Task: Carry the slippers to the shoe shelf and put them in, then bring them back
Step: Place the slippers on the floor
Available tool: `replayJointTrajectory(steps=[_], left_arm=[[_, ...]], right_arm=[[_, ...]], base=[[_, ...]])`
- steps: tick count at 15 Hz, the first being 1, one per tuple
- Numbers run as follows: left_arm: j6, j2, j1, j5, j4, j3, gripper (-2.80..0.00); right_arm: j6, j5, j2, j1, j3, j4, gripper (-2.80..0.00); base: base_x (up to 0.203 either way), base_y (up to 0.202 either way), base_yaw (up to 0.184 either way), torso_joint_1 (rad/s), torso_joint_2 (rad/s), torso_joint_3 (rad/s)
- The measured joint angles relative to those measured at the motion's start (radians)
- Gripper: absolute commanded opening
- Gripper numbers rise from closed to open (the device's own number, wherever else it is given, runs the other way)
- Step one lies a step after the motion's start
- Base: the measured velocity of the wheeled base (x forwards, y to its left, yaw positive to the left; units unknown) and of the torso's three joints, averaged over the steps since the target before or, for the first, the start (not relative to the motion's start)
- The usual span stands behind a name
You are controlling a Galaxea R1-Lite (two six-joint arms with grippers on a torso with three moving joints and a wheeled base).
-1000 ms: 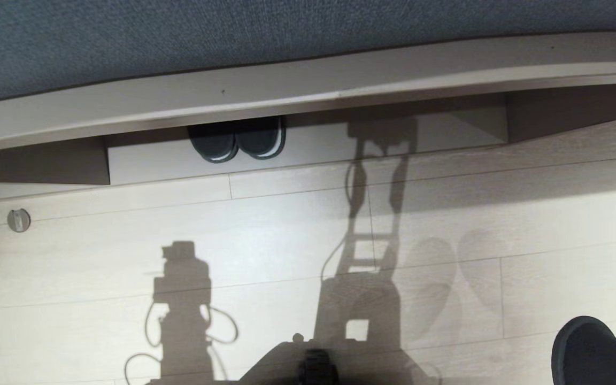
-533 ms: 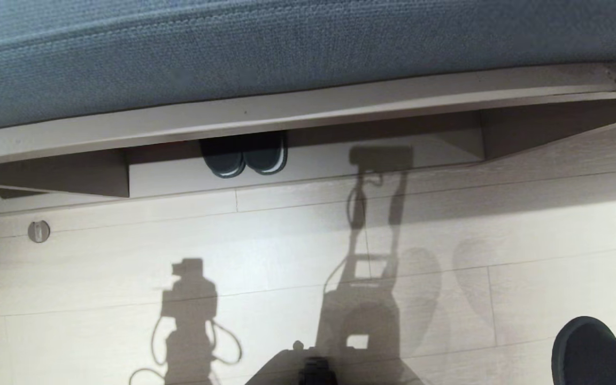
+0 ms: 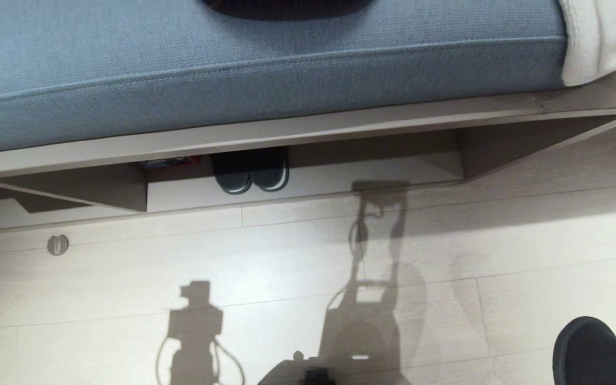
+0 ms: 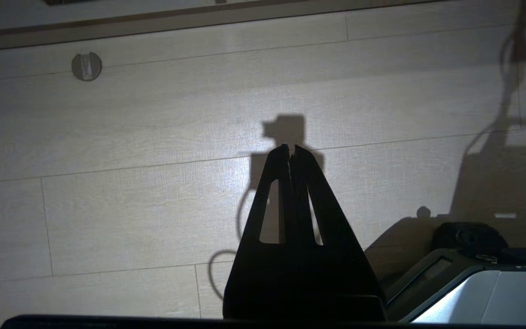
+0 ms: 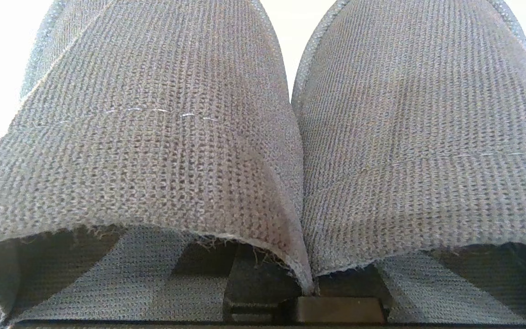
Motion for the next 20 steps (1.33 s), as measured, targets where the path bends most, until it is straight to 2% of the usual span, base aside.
replayJointTrajectory(steps=[20], left_arm=[[-0.002, 0.000, 0.001, 0.000, 0.000, 0.000, -2.80]], right_arm=[[-0.003, 0.000, 0.001, 0.000, 0.000, 0.000, -2.80]], base=[[0.000, 0.000, 0.000, 0.001, 0.00, 0.203]])
